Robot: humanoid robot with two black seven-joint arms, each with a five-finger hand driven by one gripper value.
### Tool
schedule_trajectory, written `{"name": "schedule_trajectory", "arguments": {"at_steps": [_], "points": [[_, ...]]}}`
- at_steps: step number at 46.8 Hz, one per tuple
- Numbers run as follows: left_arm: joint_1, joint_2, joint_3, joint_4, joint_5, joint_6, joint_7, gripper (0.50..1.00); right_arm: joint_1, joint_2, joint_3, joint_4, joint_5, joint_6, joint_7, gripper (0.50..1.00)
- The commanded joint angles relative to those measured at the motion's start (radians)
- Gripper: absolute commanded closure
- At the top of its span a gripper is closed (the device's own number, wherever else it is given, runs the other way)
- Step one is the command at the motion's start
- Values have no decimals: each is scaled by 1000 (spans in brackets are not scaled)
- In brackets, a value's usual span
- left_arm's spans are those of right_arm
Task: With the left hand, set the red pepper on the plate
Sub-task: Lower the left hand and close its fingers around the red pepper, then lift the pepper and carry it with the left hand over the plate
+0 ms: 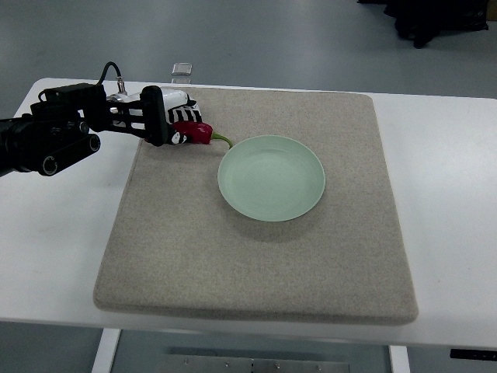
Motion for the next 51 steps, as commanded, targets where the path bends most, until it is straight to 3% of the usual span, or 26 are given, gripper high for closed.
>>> {"name": "schedule_trajectory", "arguments": {"at_steps": [1,12,28,51], "points": [[-3,-1,0,-1,-3,2,-2,1000,0,0,0,0,0,0,0,568],[-37,0,-5,-13,-6,11,-9,1000,0,0,0,0,0,0,0,568],[-83,-11,-6,-125,3,42,-9,1000,0,0,0,0,0,0,0,568],[-115,-101,-5,-174,43,35,-12,1000,0,0,0,0,0,0,0,568]]}}
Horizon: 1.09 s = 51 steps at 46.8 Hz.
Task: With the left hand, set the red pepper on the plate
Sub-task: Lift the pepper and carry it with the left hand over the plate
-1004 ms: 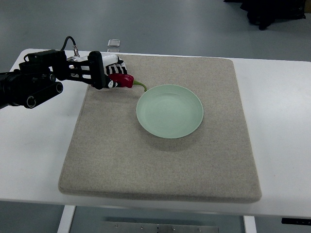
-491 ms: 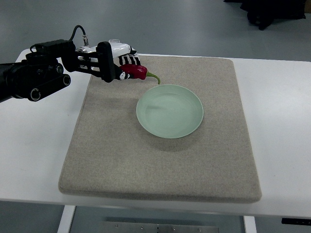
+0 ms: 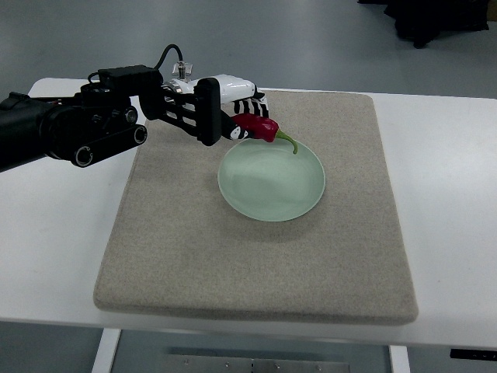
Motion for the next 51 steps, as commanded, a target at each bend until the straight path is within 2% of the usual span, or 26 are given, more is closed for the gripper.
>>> {"name": "schedule_trajectory", "arguments": {"at_steps": [1,14,51], "points": [[-3,-17,0,-1,0,-1,0,1000,0,0,0,0,0,0,0,568],[-3,-51,2,-58,57,-8,0,1000,0,0,0,-1,0,0,0,568],[14,-49,55,-58,65,-18,0,1000,0,0,0,0,0,0,0,568]]}}
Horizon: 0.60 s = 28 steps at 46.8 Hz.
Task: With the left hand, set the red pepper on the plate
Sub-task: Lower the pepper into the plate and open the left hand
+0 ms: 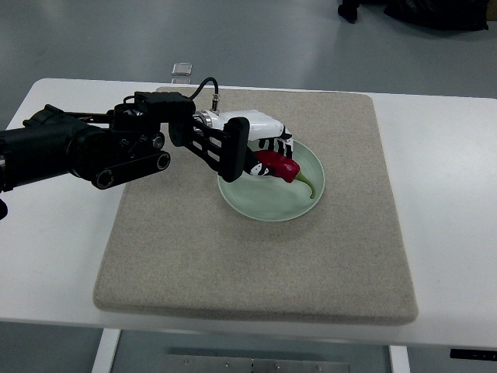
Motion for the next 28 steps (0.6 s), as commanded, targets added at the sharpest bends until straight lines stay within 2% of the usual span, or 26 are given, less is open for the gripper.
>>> {"name": "schedule_trajectory", "arguments": {"at_steps": [1,16,19,22,28], "points": [[2,2,2,0,0,1,0,1000,0,0,0,0,0,0,0,568],[5,1,2,4,-2,1,0,999,0,0,0,0,0,0,0,568],[5,2,2,4,-3,1,0,924,0,0,0,0,0,0,0,568],[7,2,1,4,-3,3,0,800,0,0,0,0,-2,0,0,568],[7,1,-4,1,-5,1,0,714,0,0,0,0,0,0,0,568]]}}
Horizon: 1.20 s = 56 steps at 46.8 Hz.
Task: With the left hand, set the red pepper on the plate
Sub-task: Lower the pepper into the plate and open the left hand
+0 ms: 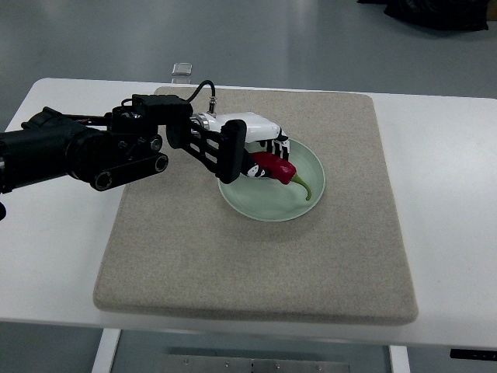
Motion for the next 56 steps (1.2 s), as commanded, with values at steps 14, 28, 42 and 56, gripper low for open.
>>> {"name": "schedule_trajectory", "arguments": {"at_steps": [14,28,42,56], "points": [[0,-1,-8,-6,-17,-2,0,604,0,0,0,0,0,0,0,568],[28,10,-108,-6,-91,1,0,508,0,0,0,0,0,0,0,568],[75,37,-258,11,-377,9,2,508,0,0,0,0,0,0,0,568],[195,71,-502,71,-658,11,-5,506,0,0,0,0,0,0,0,568]]}}
